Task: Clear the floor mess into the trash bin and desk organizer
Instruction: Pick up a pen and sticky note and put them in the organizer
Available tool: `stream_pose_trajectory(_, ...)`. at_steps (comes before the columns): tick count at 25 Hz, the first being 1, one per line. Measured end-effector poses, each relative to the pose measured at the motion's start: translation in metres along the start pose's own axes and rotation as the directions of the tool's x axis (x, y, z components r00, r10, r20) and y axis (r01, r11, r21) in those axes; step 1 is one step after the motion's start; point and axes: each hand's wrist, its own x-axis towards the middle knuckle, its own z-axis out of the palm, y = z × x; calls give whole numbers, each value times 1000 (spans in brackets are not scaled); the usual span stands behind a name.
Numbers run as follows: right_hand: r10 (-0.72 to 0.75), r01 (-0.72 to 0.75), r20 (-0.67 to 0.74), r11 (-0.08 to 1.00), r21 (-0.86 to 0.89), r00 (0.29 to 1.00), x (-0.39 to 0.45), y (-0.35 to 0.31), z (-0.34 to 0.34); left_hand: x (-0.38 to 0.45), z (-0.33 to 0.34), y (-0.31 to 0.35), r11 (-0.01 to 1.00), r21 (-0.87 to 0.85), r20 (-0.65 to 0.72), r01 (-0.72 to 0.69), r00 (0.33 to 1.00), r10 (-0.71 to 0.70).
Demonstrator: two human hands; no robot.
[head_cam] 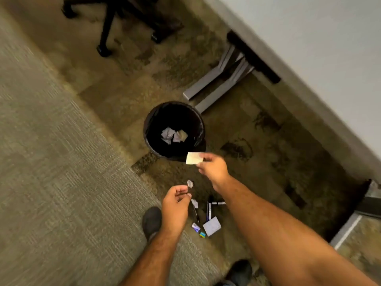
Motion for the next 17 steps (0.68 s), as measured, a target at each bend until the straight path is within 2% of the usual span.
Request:
stream_pose_trajectory(4, -1, 2, 44, 999, -33, 999, 92, 43, 53, 44, 9, -77, 1000, -20, -50, -5, 999, 4)
stream_pose_trajectory(7, -37, 44, 104, 997, -64, 994, 133, 64, 73, 59, 13, -112, 999, -39, -66, -22, 998, 19)
stream_pose_trajectory(9, -57, 65, 126, 996, -60, 990, 143, 74, 65, 58, 20, -125, 999, -36, -21, -15, 1000, 15)
stream_pose_trajectory(12, -92, 92, 6, 995, -40, 996, 133, 104, 35, 53, 27, -139, 1000, 15, 47, 12, 999, -13)
stream_pose_trajectory(14, -56, 53, -54, 998, -46, 997, 114, 144, 6, 50, 34, -147, 997, 78, 99, 1, 995, -9)
stream_pose_trajectory(17, 58, -60, -23, 992, -113, 998, 86, 220, -37, 53, 45, -159, 973, 227, 161, -39, 987, 2)
